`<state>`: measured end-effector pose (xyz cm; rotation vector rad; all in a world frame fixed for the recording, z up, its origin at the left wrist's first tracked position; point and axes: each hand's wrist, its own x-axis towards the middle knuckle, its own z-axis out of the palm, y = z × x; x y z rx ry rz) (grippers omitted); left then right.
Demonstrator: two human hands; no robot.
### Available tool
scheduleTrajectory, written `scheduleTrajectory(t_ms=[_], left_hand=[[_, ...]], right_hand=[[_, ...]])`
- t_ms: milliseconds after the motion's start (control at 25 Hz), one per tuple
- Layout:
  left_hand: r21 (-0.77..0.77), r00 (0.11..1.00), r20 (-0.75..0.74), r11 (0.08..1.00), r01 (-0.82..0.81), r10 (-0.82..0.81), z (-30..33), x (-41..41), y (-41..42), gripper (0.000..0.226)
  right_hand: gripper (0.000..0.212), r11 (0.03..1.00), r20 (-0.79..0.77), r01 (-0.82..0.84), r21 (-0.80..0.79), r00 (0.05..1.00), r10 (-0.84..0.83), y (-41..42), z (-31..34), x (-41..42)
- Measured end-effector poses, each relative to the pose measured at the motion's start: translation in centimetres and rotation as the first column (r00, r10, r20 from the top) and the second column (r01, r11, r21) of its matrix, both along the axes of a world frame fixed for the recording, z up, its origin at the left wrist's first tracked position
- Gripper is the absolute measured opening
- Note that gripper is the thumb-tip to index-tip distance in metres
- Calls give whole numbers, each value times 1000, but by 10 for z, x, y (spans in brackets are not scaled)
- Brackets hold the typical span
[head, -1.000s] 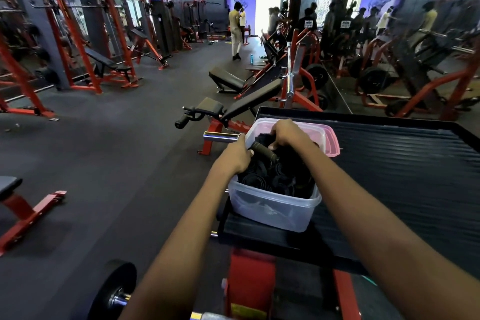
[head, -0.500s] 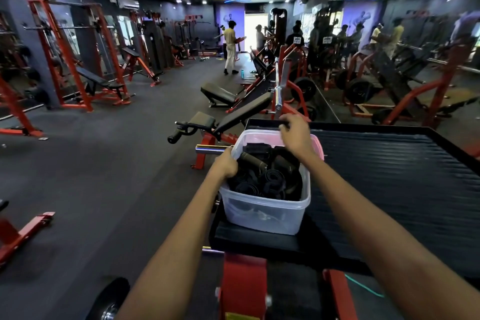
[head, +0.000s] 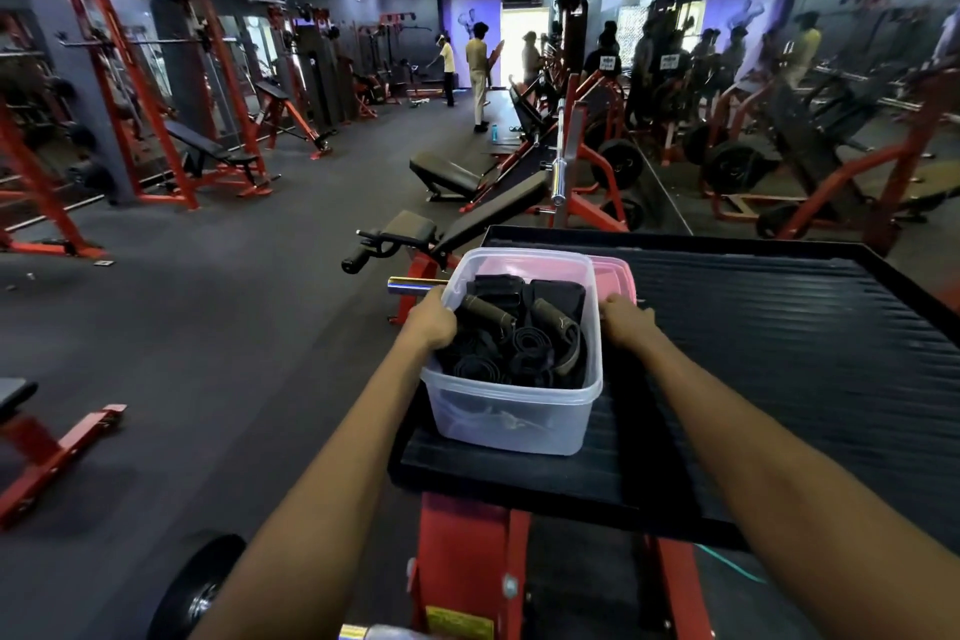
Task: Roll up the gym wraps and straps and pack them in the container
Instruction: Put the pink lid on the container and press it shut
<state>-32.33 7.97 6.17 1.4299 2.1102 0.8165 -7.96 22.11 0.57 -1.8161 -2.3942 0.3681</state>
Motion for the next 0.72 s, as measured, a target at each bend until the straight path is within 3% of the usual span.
scheduleTrajectory(t_ms=[80,240,360,480,720], left_hand=[[-14,1000,10,1000,-5,5,0,-2,2,40],[-40,999,41,999,-4,5,-4,-3,8,39],[-15,998,53,999,-41,41,0,10,9,41],[14,996,53,997,-76,75,0,22,10,43],[18,995,25,995,-102,102,4,30,5,45]], right_hand=[[29,993,46,-52,110,998,47,0,5,3],[35,981,-6,-180,67,984,181,5,14,8],[28,968,34,-85,236,996,79,10,21,16],[34,945,66,42,325,996,-67,17,28,26],[42,897,114,-23,442,993,-31,6,71,33]])
